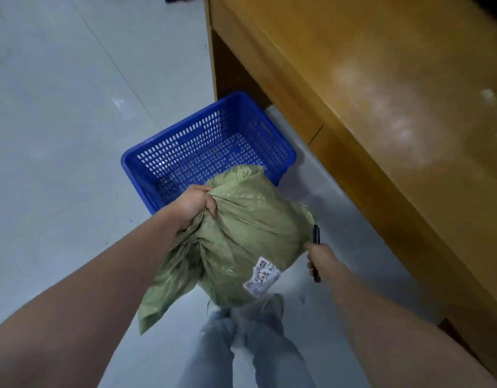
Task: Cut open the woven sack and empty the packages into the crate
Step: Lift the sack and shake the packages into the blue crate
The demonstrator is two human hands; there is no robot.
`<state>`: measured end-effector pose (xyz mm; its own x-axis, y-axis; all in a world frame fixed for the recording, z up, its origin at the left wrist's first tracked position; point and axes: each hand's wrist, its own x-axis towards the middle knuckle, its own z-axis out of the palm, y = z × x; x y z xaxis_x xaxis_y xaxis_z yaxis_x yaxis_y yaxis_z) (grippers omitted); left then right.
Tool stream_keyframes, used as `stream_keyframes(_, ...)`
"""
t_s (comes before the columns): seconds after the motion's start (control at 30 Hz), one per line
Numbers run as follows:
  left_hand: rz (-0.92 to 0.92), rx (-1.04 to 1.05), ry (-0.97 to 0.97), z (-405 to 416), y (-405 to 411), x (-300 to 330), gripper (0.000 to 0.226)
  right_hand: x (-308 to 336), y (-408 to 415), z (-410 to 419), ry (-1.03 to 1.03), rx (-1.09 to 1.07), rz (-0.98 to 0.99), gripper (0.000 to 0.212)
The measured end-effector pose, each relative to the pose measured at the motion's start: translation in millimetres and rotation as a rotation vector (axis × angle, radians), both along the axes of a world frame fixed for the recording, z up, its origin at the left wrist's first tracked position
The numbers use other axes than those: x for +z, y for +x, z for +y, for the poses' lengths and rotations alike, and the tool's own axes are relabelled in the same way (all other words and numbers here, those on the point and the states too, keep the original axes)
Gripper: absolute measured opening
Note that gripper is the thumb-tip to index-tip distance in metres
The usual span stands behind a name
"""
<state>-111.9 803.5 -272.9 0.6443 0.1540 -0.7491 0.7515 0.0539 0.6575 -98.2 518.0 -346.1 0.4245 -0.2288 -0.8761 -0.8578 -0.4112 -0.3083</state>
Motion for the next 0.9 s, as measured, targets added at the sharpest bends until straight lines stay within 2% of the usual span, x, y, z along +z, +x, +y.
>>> stream_keyframes(0.17,-0.030,0.032,-0.153,61,-8,91,0.048,80,10,31,0.087,-0.244,-0.068,0.004)
stream_keyframes(0.23,-0.104,0.056,-0.196,85,-11,131,0.045,113,18,42,0.114,-0.297,-0.100,0.048)
stream_keyframes(0.27,-0.146,0.066,-0.207,96,-12,150,0.044,132,20,49,0.131,-0.317,-0.137,0.039)
stream_keyframes(0.33,-0.227,0.068,-0.228,114,-12,186,0.040,160,26,62,0.199,-0.342,-0.193,0.047)
stream_keyframes(0.4,-0.295,0.057,-0.222,123,-12,220,0.034,188,32,77,0.372,-0.389,-0.315,0.050)
stream_keyframes(0.5,-0.378,0.026,-0.177,130,-10,260,0.040,226,49,95,0.646,-0.574,-0.346,0.055)
stream_keyframes(0.6,-0.448,-0.019,-0.129,129,-9,295,0.042,249,65,102,0.684,-0.567,-0.373,0.048)
stream_keyframes(0.7,-0.556,-0.114,0.029,124,-5,326,0.039,264,76,102,0.679,-0.581,-0.396,0.032)
stream_keyframes(0.77,-0.632,-0.249,0.182,117,-1,346,0.039,274,82,103,0.705,-0.593,-0.405,0.022)
stream_keyframes(0.9,-0.760,-0.575,0.637,105,8,374,0.039,296,92,102,0.674,-0.584,-0.371,0.014)
